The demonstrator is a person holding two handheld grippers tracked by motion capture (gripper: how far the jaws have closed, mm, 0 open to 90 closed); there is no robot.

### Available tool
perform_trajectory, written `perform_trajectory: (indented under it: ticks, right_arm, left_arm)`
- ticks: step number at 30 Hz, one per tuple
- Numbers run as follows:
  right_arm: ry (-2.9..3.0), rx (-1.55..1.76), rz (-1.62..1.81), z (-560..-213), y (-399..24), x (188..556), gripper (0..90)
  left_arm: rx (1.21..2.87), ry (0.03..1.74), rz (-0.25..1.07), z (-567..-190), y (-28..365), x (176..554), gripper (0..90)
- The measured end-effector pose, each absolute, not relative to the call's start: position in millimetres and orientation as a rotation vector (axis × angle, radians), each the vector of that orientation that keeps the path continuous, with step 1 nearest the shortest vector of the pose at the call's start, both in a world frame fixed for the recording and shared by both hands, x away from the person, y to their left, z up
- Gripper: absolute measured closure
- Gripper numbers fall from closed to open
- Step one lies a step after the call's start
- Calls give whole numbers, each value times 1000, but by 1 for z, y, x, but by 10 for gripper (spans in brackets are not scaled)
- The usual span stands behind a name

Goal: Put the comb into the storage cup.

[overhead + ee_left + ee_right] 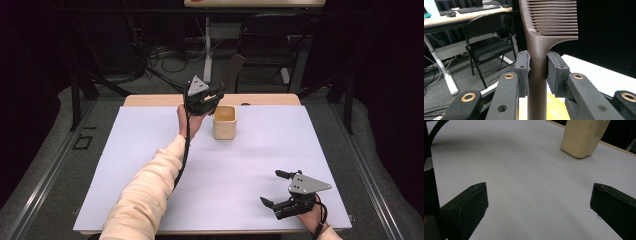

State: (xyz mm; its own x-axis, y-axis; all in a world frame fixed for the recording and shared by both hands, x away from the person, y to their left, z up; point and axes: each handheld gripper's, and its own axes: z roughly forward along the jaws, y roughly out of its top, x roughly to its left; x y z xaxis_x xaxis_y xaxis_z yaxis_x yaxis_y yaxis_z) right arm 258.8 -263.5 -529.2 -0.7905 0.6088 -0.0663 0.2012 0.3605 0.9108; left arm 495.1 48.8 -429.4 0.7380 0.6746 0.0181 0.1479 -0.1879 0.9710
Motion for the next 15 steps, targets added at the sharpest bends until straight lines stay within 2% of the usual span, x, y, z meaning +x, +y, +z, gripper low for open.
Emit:
perform_trajectory:
  ticks: [15]
  right_arm:
    - [2233,711,1413,-529,-264,259,12]
  left_arm:
    - [1689,633,528,-429,33,496,721]
